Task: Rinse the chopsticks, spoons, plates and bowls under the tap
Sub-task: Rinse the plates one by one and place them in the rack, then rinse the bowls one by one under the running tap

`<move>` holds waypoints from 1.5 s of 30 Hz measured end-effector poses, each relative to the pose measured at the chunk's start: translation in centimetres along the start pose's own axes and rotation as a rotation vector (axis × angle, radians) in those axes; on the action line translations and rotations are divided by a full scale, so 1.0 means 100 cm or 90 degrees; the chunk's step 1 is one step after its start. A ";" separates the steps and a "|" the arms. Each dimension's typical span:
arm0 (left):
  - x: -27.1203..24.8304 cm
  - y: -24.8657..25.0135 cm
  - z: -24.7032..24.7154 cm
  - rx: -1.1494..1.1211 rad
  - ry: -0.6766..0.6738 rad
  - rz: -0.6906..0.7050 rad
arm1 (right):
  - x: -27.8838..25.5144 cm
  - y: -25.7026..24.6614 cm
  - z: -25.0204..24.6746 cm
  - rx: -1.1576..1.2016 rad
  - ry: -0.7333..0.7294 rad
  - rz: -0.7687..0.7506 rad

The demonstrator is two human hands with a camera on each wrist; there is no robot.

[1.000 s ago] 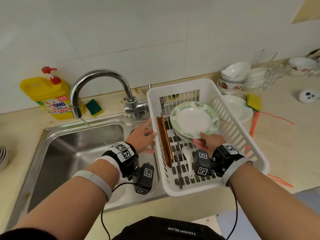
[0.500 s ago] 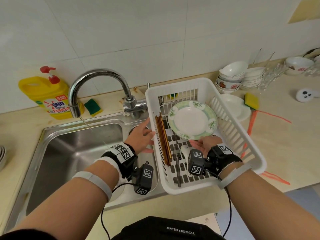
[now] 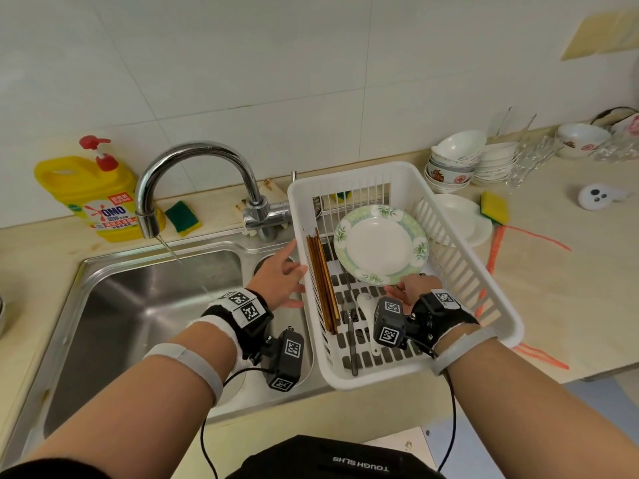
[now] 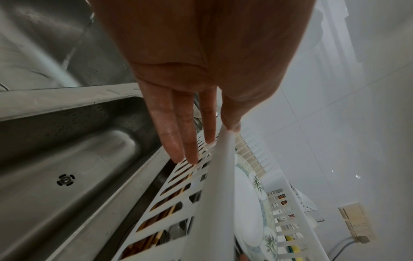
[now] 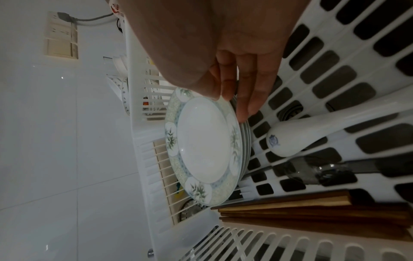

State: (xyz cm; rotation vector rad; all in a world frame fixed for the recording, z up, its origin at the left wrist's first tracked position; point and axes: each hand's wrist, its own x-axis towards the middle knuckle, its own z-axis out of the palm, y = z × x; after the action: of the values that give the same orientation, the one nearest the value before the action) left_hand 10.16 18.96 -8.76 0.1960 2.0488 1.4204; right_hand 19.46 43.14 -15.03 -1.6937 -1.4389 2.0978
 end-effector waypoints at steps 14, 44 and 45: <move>0.008 -0.011 -0.021 0.150 0.022 0.045 | -0.073 -0.044 0.043 -0.206 -0.133 -0.286; -0.171 -0.204 -0.535 0.294 0.555 -0.241 | -0.297 0.148 0.545 -0.874 -0.584 -0.659; -0.167 -0.204 -0.542 0.287 0.543 -0.248 | -0.297 0.151 0.549 -0.868 -0.573 -0.648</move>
State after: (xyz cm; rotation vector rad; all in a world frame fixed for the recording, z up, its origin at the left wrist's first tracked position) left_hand -2.96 -39.88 -8.07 -0.7113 2.8565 0.8331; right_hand -6.14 -15.22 -7.18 0.4491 -3.2920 1.1131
